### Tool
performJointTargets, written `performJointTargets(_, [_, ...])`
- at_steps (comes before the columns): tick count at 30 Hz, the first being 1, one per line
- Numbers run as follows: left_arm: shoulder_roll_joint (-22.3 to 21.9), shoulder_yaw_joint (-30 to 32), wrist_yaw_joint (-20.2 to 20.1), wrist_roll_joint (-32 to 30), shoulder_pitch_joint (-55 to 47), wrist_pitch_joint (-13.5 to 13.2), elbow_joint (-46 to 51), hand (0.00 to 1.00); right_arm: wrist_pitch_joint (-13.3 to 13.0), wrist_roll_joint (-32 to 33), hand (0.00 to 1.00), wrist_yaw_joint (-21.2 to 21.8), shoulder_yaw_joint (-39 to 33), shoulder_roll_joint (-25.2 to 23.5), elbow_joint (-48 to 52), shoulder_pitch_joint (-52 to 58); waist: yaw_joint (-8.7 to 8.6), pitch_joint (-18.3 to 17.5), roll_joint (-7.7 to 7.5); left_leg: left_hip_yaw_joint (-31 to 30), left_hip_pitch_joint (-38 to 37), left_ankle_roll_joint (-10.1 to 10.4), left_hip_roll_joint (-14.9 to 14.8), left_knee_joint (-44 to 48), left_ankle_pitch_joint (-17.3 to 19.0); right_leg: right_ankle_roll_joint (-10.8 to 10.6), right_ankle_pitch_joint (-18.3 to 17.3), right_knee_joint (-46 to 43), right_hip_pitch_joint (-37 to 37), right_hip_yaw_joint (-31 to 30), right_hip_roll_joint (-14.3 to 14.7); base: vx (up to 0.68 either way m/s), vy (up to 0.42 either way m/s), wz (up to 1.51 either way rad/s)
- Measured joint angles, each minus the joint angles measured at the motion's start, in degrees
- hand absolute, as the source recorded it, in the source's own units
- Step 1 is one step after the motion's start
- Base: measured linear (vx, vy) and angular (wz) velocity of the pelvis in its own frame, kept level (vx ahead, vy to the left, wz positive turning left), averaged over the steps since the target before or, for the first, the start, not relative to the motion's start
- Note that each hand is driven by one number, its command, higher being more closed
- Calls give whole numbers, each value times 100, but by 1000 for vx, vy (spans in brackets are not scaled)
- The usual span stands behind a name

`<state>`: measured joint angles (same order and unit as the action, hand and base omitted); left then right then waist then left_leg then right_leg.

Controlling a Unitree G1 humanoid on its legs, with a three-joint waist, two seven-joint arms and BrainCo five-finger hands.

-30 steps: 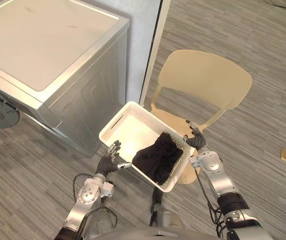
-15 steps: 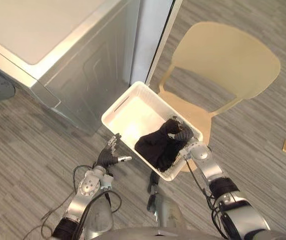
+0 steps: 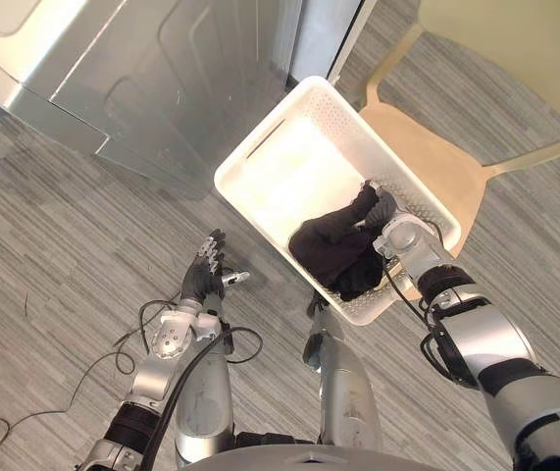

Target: Pick up the laundry basket with both hands and put the clothes into the washing machine.

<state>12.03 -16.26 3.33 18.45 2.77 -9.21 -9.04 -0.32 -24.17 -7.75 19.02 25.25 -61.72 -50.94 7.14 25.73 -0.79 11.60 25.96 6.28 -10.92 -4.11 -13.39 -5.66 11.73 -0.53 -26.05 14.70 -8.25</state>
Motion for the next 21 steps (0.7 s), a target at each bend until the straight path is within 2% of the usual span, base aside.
performJointTargets(5, [-195, -286, -16, 109, 50, -29, 440, 0, 62, -703, 0, -216, 613, 421, -9, -392, 14, 21, 53, -41, 383, 8, 33, 11, -5, -26, -12, -58, -364, 45, -63, -34, 0, 5])
performJointTargets(6, [-251, -391, -39, 131, 47, -29, 515, 0, 104, -880, 100, -288, 779, 540, -8, -498, 27, 33, 84, -49, 469, 17, 39, 17, -13, -17, -13, -66, -435, 65, -77, -42, 14, 9])
performJointTargets(11, [-422, -708, -137, 169, -31, -22, 864, 0, 480, -1475, 100, -309, 1434, 900, -8, -735, 81, 16, 155, -49, 671, 21, 58, 99, -16, -12, -16, -141, -595, 155, -166, -28, 20, 7])
performJointTargets(14, [-651, -850, -240, 173, -143, 4, 1025, 0, 739, -1607, 100, -284, 1847, 1231, -213, -777, 187, -111, 366, -22, 750, 21, 138, 94, -16, -15, -17, -220, -715, 167, -255, -22, 22, 8])
performJointTargets(17, [-790, -868, -264, 177, -464, 6, 1251, 0, 846, -1148, 100, -347, 1759, 1336, -451, -601, 245, -238, 575, 14, 778, 9, 206, 85, -31, -31, -15, -258, -745, 165, -335, 0, 36, 8])
performJointTargets(19, [-830, -865, -269, 177, -509, 10, 1259, 0, 821, -875, 100, -441, 1472, 1357, -445, -389, 256, -252, 596, 66, 702, -42, 215, 82, -73, -51, 5, -291, -695, 143, -350, 9, 3, -2])
performJointTargets(21, [-858, -863, -282, 177, -507, 10, 1258, 0, 696, -192, 100, -649, 1083, 1353, -420, -189, 259, -253, 595, 116, 557, -73, 213, 77, -89, -48, 0, -312, -588, 122, -352, 20, -7, -8])
